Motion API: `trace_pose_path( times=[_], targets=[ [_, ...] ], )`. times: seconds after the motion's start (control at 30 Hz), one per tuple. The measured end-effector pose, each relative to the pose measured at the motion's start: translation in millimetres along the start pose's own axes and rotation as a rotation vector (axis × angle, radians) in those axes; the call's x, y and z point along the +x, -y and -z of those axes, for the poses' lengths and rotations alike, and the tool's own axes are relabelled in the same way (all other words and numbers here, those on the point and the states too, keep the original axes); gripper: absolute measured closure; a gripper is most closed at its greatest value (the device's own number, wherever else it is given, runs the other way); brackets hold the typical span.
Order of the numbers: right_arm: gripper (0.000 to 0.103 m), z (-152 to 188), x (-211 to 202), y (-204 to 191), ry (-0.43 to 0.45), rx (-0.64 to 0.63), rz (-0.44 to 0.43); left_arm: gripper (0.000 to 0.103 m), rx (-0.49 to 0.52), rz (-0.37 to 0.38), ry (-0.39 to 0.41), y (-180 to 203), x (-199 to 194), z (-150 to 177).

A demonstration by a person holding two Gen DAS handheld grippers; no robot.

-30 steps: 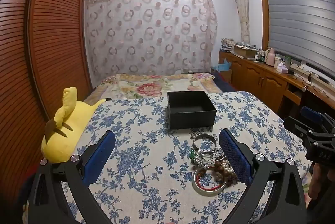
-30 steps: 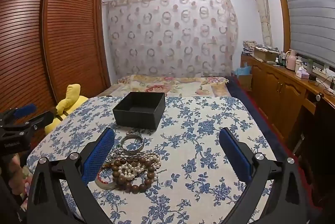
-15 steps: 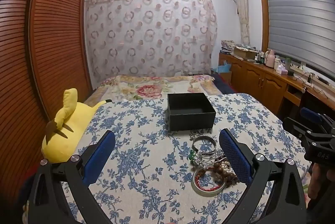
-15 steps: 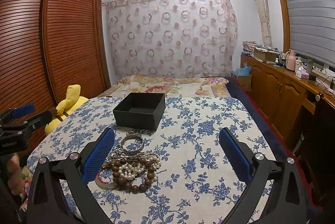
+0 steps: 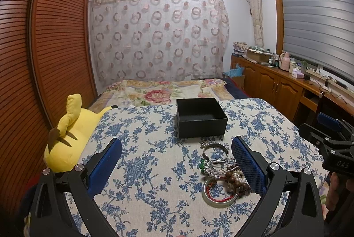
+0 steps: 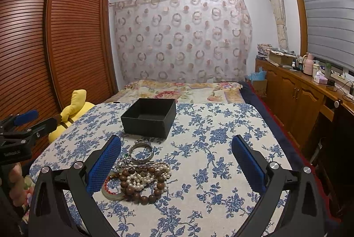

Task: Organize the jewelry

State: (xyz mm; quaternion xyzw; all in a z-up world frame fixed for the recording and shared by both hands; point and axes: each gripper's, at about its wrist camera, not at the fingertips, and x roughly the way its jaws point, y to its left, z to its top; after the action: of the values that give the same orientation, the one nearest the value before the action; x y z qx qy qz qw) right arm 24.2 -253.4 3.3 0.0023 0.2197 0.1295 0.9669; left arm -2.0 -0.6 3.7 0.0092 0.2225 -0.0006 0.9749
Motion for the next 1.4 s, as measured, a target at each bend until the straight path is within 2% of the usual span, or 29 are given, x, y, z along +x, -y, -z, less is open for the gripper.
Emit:
trace_pose_path(
  times=[1.4],
  targets=[
    [0.002, -3.6, -5.9, -8.4, 0.005, -0.005, -0.003, 0.007, 0.001, 0.001, 0.006, -0.7, -5.5, -6.3]
  ],
)
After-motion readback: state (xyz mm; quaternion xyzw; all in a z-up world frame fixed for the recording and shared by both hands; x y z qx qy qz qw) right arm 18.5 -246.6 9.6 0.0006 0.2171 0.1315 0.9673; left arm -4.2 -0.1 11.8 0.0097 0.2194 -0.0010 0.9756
